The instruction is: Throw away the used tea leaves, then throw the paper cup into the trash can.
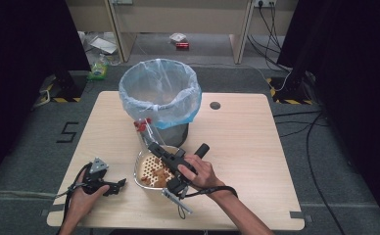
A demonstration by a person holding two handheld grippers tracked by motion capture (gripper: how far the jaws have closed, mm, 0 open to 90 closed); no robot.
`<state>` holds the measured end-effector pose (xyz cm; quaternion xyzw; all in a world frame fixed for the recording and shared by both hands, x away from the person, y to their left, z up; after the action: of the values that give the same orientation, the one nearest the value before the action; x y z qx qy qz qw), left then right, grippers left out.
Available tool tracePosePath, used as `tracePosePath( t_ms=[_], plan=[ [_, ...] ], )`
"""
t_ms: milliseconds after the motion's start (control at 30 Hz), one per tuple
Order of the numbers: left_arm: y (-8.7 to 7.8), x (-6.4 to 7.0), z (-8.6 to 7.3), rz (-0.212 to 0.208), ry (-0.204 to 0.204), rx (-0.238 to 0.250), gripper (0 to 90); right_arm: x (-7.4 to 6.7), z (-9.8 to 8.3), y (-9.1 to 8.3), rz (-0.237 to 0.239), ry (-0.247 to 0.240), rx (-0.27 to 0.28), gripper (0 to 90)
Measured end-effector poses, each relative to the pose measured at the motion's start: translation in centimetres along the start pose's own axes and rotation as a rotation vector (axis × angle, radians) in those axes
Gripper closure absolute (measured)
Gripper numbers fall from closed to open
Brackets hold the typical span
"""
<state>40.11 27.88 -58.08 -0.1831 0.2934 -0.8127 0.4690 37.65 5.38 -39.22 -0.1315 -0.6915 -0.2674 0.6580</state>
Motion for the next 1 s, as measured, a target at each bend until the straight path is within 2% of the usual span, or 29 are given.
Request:
tracePosePath(
  t_ms=[33, 67, 100, 133, 167, 200, 233, 333, 433, 467, 500, 533, 567, 600, 667, 733, 767, 1000],
  plan=[
    [0.0, 0.0, 0.0, 0.000, 0.000, -0.001, 0.0, 0.0, 0.0, 0.0, 0.000, 0.000, 0.000, 88.6],
    [0.0, 0.0, 0.0, 0.000, 0.000, 0.000, 0.0, 0.2, 0.0, -0.2, 0.026, 0.091, -0.007, 88.6],
    [0.0, 0.0, 0.0, 0.000, 0.000, -0.001, 0.0, 0.2, 0.0, -0.2, 0.026, 0.091, -0.007, 88.6],
    [0.0, 0.0, 0.0, 0.000, 0.000, -0.001, 0.0, 0.2, 0.0, -0.2, 0.046, 0.136, -0.013, 88.6],
    [0.0, 0.0, 0.0, 0.000, 0.000, 0.000, 0.0, 0.2, -0.2, -0.4, 0.064, 0.196, -0.022, 88.6],
    [0.0, 0.0, 0.0, 0.000, 0.000, 0.000, 0.0, 0.2, -0.7, -0.4, 0.118, 0.352, -0.039, 88.5],
    [0.0, 0.0, 0.0, 0.000, 0.000, 0.000, 0.0, 0.2, -0.7, -0.4, 0.118, 0.352, -0.039, 88.5],
    [0.0, 0.0, 0.0, 0.000, 0.000, -0.001, 0.0, 0.3, -1.2, -0.5, 0.180, 0.545, -0.067, 88.5],
    [0.0, 0.0, 0.0, 0.000, 0.000, 0.000, 0.0, 0.6, -1.1, -0.7, 0.219, 0.646, -0.060, 88.5],
    [0.0, 0.0, 0.0, -0.001, -0.001, 0.000, 0.0, 0.9, -1.1, -0.9, 0.231, 0.701, -0.061, 88.5],
    [0.0, 0.0, 0.0, 0.000, 0.000, 0.000, 0.0, 0.9, -1.1, -0.9, 0.231, 0.701, -0.061, 88.5],
    [0.0, 0.0, 0.0, 0.000, -0.001, 0.000, 0.0, 0.9, -1.1, -1.0, 0.239, 0.724, -0.064, 88.5],
    [0.0, 0.0, 0.0, 0.000, -0.001, 0.000, 0.0, 1.5, -1.1, -1.2, 0.240, 0.775, -0.060, 88.5],
    [0.0, 0.0, 0.0, 0.000, 0.000, 0.000, 0.0, 1.5, -1.1, -1.2, 0.240, 0.775, -0.060, 88.5],
    [0.0, 0.0, 0.0, 0.000, -0.001, 0.000, 0.0, 2.0, -0.9, -1.4, 0.252, 0.817, -0.056, 88.5],
    [0.0, 0.0, 0.0, 0.000, 0.000, -0.001, 0.0, 2.6, -0.9, -1.4, 0.255, 0.834, -0.050, 88.4],
    [0.0, 0.0, 0.0, 0.000, 0.000, 0.000, 0.0, 3.3, -0.8, -1.4, 0.254, 0.863, -0.049, 88.4],
    [0.0, 0.0, 0.0, -0.001, 0.000, -0.001, 0.0, 5.2, -0.6, -1.2, 0.256, 0.925, -0.046, 88.3]
  ],
)
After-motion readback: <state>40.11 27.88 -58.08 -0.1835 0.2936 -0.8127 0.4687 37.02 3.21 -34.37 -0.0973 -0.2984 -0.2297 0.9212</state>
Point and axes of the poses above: each handheld gripper's, and its own axes: y roughly forward along the jaws, z roughly out of its top, x roughly to its right, the point moved 8 cm from there along y, roughly forward along the jaws, and after that the axes turned 3 degrees about x, right-handed, at the moved point
